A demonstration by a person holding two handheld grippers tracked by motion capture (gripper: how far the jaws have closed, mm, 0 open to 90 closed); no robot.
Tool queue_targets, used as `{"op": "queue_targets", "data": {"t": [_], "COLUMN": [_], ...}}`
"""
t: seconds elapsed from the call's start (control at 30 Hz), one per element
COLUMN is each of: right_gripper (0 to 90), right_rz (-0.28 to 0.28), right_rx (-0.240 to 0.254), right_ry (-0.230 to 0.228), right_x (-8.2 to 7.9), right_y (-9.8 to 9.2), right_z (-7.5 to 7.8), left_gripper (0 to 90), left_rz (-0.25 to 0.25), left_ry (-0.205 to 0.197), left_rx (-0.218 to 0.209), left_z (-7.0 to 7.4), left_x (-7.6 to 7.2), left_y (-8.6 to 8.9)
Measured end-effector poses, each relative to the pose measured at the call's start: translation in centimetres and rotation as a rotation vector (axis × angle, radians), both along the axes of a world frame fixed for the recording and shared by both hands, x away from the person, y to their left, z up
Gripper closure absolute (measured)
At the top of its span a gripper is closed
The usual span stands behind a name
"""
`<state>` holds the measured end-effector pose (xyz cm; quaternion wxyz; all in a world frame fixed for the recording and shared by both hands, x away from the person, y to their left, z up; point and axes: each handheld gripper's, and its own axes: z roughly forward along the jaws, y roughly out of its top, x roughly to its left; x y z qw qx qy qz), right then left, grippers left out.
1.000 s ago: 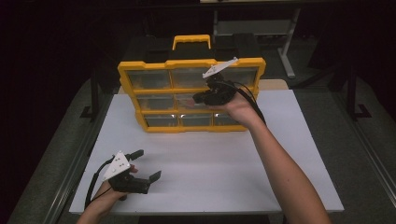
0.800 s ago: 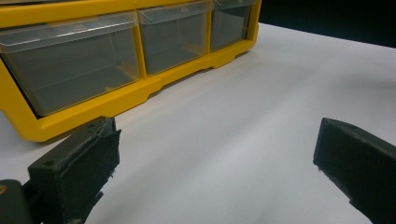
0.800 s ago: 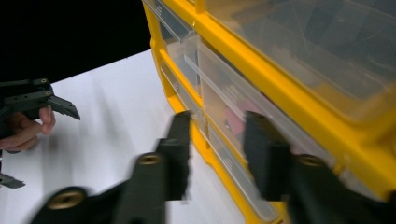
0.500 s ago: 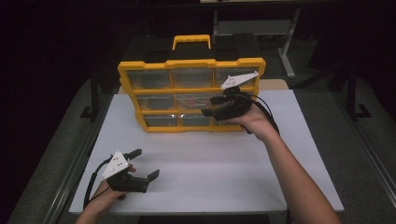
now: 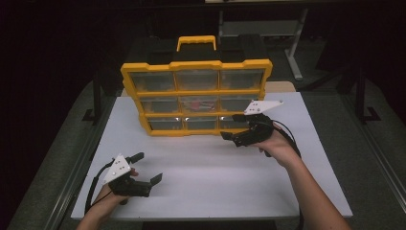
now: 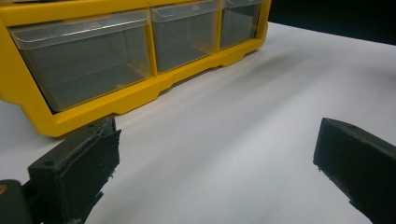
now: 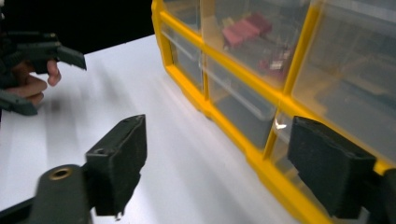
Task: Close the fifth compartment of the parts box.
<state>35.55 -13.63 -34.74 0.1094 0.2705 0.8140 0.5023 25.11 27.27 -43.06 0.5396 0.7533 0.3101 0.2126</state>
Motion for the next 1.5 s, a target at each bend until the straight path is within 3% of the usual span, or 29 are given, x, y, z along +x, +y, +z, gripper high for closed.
{"op": "queue_targets", "data": {"t": [0.33,0.47,0.7,1.17,1.5], "right_gripper": [13.1,12.3,9.5,6.9,6.3], "right_rz": [-0.033,-0.043,-0.070,-0.147,-0.182], "right_rx": [0.005,0.024,0.073,0.036,0.034], "right_ry": [-0.025,-0.025,-0.014,-0.005,-0.015], "right_x": [-3.0,-4.1,-6.0,-8.9,-9.4], "right_y": [-1.8,-2.6,-4.3,-7.6,-8.7], "right_z": [-3.0,-3.8,-5.3,-7.7,-8.3], "left_gripper": [0.3,0.3,0.3,0.2,0.2], "left_rz": [0.009,0.007,0.007,-0.003,-0.008], "left_ry": [-0.003,0.001,-0.001,0.000,0.002], "left_rx": [0.004,0.020,0.011,0.017,0.021], "left_z": [0.0,0.2,0.2,0.0,-0.1], "left_x": [0.1,0.1,0.0,0.0,0.0], "left_y": [0.0,0.2,0.1,-0.1,-0.2]}}
